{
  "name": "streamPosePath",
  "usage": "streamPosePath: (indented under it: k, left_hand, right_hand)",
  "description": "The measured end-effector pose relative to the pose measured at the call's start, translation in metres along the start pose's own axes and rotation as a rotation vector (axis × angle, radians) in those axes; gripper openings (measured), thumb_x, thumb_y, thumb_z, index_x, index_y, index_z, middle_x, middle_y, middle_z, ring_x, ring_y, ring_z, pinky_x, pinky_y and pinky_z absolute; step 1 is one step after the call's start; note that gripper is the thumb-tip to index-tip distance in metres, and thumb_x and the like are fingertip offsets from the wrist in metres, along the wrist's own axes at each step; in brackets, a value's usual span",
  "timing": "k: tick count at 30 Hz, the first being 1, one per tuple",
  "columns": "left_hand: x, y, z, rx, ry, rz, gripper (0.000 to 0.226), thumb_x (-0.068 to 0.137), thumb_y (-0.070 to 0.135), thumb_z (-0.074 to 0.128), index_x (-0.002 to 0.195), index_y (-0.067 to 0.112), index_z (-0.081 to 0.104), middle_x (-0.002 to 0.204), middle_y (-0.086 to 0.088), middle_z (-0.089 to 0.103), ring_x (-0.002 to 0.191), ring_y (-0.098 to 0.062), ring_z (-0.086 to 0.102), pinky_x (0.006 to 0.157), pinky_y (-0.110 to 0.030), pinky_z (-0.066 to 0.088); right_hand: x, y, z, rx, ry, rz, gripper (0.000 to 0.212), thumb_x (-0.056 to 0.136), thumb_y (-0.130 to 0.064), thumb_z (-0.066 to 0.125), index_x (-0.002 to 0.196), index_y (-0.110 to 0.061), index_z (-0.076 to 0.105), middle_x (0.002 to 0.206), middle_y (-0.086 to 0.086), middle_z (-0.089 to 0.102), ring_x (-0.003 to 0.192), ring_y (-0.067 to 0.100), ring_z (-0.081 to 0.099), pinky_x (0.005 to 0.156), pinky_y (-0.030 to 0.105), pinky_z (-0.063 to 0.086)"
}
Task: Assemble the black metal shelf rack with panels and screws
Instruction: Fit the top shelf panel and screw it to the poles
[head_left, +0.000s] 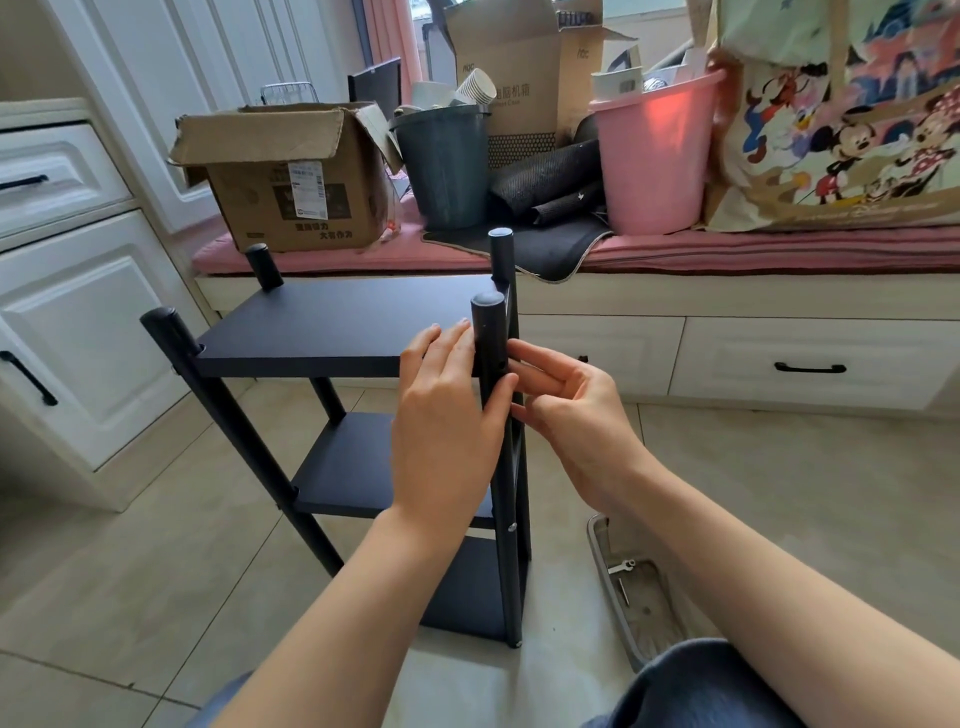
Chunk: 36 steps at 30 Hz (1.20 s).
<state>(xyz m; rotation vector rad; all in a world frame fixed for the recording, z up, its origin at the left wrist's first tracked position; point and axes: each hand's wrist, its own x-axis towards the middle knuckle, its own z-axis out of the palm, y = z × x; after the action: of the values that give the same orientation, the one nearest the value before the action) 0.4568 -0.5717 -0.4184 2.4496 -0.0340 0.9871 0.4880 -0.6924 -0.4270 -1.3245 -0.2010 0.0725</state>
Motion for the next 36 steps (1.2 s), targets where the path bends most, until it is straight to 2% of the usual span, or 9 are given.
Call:
streamPosePath:
  k: [3,11,15,20,23,25,29,32,36]
  left_hand:
    - [0.001,0.000,0.001,-0.102,0.003,-0.018,0.053,0.090,0.021,0.074,0.138,0.005,0.058,0.139,-0.007,0.060,0.141,-0.020,0.039,0.113,-0.011,0.017]
    - [0.003,-0.002,0.003,-0.109,0.044,0.009,0.049,0.086,0.017,0.078,0.130,0.002,0.063,0.131,-0.009,0.065,0.135,-0.025,0.048,0.112,-0.017,0.025]
    - [0.003,0.000,0.005,-0.087,0.056,0.016,0.050,0.085,0.016,0.079,0.130,0.000,0.063,0.129,-0.011,0.066,0.133,-0.028,0.050,0.111,-0.015,0.024]
    - [0.003,0.002,0.009,-0.071,0.079,0.048,0.047,0.084,0.015,0.080,0.127,0.002,0.066,0.124,-0.009,0.068,0.129,-0.028,0.052,0.111,-0.006,0.020]
    - [0.004,0.004,0.010,-0.051,0.104,0.070,0.045,0.083,0.016,0.080,0.124,0.003,0.067,0.123,-0.009,0.068,0.127,-0.026,0.053,0.110,-0.004,0.019]
    - [0.005,0.006,0.011,-0.030,0.114,0.083,0.045,0.082,0.016,0.081,0.123,0.002,0.068,0.122,-0.010,0.068,0.125,-0.027,0.055,0.111,-0.008,0.023]
    - [0.006,0.008,0.014,0.016,0.118,0.090,0.042,0.084,0.018,0.079,0.122,0.003,0.069,0.123,-0.009,0.068,0.125,-0.027,0.056,0.109,-0.023,0.034]
    - [0.005,0.013,0.018,0.028,0.119,0.067,0.040,0.086,0.021,0.078,0.121,0.004,0.069,0.124,-0.009,0.067,0.124,-0.026,0.057,0.108,-0.029,0.040]
    - [0.005,0.015,0.020,0.034,0.108,0.030,0.042,0.087,0.024,0.076,0.123,0.005,0.069,0.126,-0.007,0.067,0.123,-0.025,0.058,0.106,-0.040,0.045]
  right_hand:
    - [0.000,0.000,-0.001,0.011,-0.018,0.000,0.063,0.083,0.025,0.035,0.134,-0.005,0.056,0.118,0.005,0.072,0.114,0.016,0.066,0.100,0.038,0.051]
    - [0.009,0.022,-0.053,-0.156,0.027,0.135,0.041,0.089,0.012,0.053,0.124,-0.007,0.063,0.108,0.003,0.075,0.105,0.014,0.070,0.093,0.033,0.056]
    - [0.004,0.060,-0.107,-0.297,0.085,0.338,0.030,0.093,0.008,0.055,0.120,-0.001,0.063,0.108,0.010,0.073,0.109,0.024,0.067,0.098,0.040,0.052]
    - [-0.004,0.125,-0.165,-0.499,0.116,0.523,0.014,0.095,-0.002,0.058,0.106,-0.002,0.066,0.107,0.020,0.072,0.090,0.024,0.065,0.077,0.033,0.052]
    - [-0.003,0.171,-0.190,-0.695,0.067,0.569,0.018,0.092,-0.002,0.062,0.108,0.002,0.070,0.103,0.020,0.073,0.092,0.028,0.067,0.082,0.035,0.052]
    - [0.001,0.199,-0.202,-0.823,0.023,0.577,0.019,0.090,-0.008,0.066,0.107,-0.005,0.073,0.102,0.013,0.074,0.096,0.026,0.068,0.085,0.033,0.051]
    - [0.009,0.253,-0.220,-0.916,0.011,0.664,0.019,0.090,-0.013,0.065,0.106,-0.009,0.073,0.088,0.005,0.071,0.076,0.019,0.063,0.077,0.029,0.052]
    - [0.012,0.290,-0.227,-0.968,0.010,0.717,0.018,0.091,-0.015,0.064,0.105,-0.008,0.073,0.091,0.007,0.070,0.088,0.022,0.064,0.084,0.029,0.049]
    - [0.015,0.327,-0.230,-1.024,0.015,0.762,0.021,0.094,-0.020,0.061,0.108,-0.007,0.067,0.114,0.014,0.070,0.114,0.030,0.062,0.080,0.026,0.042]
